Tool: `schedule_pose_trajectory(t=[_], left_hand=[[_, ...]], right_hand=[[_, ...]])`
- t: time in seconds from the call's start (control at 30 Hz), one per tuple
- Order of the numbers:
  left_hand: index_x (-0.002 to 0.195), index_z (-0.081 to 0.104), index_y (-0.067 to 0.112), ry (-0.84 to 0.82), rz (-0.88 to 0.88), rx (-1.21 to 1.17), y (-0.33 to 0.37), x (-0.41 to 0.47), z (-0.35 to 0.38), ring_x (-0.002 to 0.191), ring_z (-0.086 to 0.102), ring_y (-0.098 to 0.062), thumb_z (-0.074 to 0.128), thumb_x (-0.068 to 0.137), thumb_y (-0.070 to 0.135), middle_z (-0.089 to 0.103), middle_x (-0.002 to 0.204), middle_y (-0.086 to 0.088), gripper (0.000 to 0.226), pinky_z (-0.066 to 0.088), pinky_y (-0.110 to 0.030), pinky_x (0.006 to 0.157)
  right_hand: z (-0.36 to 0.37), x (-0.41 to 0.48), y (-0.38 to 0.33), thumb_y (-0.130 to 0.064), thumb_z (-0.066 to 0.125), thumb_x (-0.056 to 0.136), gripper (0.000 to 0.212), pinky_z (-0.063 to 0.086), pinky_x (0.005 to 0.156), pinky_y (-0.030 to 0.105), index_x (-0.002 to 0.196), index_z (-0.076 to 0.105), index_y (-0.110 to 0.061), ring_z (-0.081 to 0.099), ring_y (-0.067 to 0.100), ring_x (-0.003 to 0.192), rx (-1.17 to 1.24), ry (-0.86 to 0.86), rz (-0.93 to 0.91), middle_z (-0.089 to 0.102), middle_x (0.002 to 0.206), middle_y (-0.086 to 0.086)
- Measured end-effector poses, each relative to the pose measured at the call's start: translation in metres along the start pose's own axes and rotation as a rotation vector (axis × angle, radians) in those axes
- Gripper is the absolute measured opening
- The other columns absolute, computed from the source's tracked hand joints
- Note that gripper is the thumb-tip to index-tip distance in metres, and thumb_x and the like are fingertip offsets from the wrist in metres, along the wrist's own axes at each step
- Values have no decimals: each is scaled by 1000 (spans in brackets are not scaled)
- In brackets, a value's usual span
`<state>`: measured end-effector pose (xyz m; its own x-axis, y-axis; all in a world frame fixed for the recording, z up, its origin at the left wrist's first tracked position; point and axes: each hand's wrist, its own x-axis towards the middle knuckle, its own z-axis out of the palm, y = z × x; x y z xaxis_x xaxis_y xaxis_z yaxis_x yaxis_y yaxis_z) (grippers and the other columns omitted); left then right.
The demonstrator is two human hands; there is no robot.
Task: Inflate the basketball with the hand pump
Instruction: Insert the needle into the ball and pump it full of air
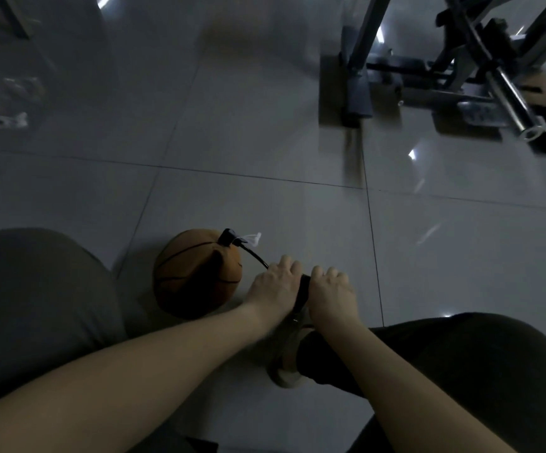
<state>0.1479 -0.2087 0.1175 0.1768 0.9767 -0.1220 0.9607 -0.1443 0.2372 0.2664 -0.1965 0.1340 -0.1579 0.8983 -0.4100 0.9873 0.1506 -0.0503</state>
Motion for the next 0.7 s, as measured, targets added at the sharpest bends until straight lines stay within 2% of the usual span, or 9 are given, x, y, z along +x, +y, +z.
schedule_pose_trajectory(t=[0.1,0.17,0.23,0.33,0.43,0.53,0.6,0.63,0.7], left_hand=[[109,44,15,-66,-1,-28,-2,-4,-5,89,55,-25,45,101,19,47,109,-9,9,38,-34,65],[106,44,16,-80,1,-62,-5,-1,-17,87,56,-27,47,99,20,47,107,-8,8,36,-36,64],[103,45,16,-3,-1,-114,-6,5,-42,81,52,-26,48,98,18,47,103,-8,6,33,-36,62],[99,49,15,184,34,-148,4,11,-93,70,44,-22,54,93,20,44,92,-3,9,27,-32,55],[91,43,19,361,72,-182,11,6,-125,59,36,-11,60,91,24,42,84,2,18,19,-22,50],[93,42,19,354,78,-201,7,-4,-110,61,37,-10,58,92,24,42,87,2,17,19,-20,51],[101,47,15,304,65,-197,3,-8,-88,73,50,-18,44,94,25,47,97,-3,12,32,-23,58],[104,48,14,277,55,-182,3,-9,-76,80,54,-22,36,93,26,50,102,-6,20,39,-26,65],[109,47,13,232,33,-146,2,-9,-56,87,56,-23,34,93,26,50,108,-8,25,38,-28,65]], right_hand=[[-7,-8,-1,-11,60,91,22,54,85,45,109,47,-14,48,28,110,90,-48,10,49,116,10],[-22,-13,-1,-12,60,92,15,50,81,39,99,46,-16,50,27,106,176,-5,22,49,113,9],[-46,-14,-2,-13,60,91,11,47,74,35,96,51,-14,53,27,98,214,126,19,51,108,9],[-88,-23,1,-13,62,86,8,52,66,39,89,55,-11,52,25,82,284,450,-19,49,95,5],[-110,-28,4,-20,57,86,7,50,63,38,87,54,-14,47,20,81,268,648,-111,48,91,2],[-97,-23,0,-25,52,90,9,50,64,37,86,51,-17,45,20,82,173,610,-111,48,86,1],[-75,-19,-4,-25,54,93,10,46,64,34,88,48,-18,43,19,84,115,501,-61,47,88,0],[-65,-18,-5,-24,53,93,11,42,64,32,88,45,-19,40,19,84,91,457,-47,45,88,0],[-50,-18,-6,-20,51,94,14,35,65,30,88,38,-19,35,18,84,62,399,-33,39,89,1]])
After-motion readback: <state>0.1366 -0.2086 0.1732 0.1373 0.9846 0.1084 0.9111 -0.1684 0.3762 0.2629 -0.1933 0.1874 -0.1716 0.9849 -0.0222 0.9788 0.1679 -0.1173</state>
